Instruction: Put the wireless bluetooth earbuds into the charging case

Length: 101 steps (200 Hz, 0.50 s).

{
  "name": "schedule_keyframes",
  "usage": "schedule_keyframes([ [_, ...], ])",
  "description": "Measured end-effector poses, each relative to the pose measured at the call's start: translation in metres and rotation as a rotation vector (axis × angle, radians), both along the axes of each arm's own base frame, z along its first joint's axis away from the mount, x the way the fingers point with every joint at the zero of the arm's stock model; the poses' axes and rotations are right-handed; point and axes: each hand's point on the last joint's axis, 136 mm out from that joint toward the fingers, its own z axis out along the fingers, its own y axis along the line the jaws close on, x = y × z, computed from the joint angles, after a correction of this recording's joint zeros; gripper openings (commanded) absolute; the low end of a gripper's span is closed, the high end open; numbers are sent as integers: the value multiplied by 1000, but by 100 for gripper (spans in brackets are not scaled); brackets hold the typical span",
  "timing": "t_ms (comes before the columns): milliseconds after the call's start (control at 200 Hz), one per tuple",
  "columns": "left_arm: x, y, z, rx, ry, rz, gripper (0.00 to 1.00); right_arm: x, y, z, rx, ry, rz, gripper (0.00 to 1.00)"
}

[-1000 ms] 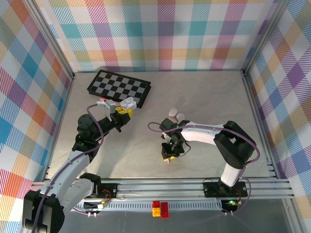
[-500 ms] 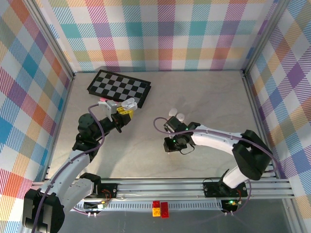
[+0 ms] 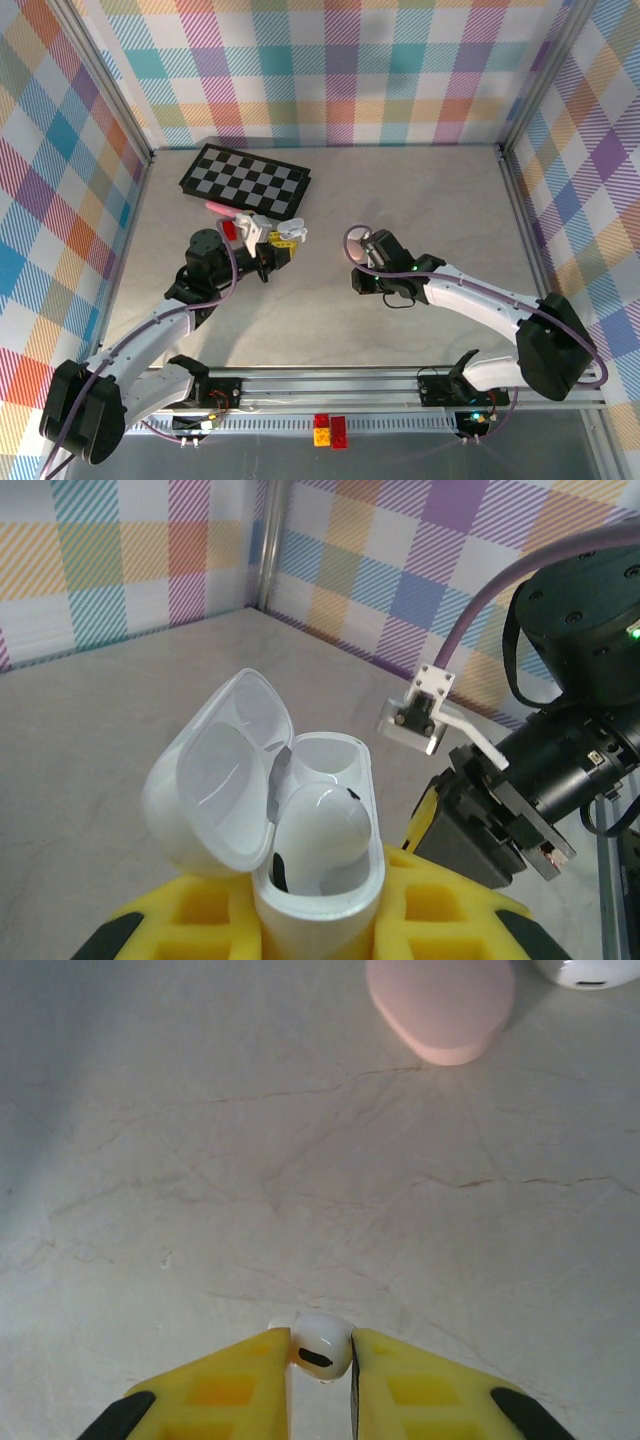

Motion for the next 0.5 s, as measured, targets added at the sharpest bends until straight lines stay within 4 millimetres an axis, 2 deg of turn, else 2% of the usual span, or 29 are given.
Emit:
schedule_keyframes([
  [270,-2,-9,-5,22,-4,-27,3,1,-7,-3,-8,9,-18,20],
  [505,-9,-27,-29,75,44,-79,3,6,-10,18,35,-40,-34,20],
])
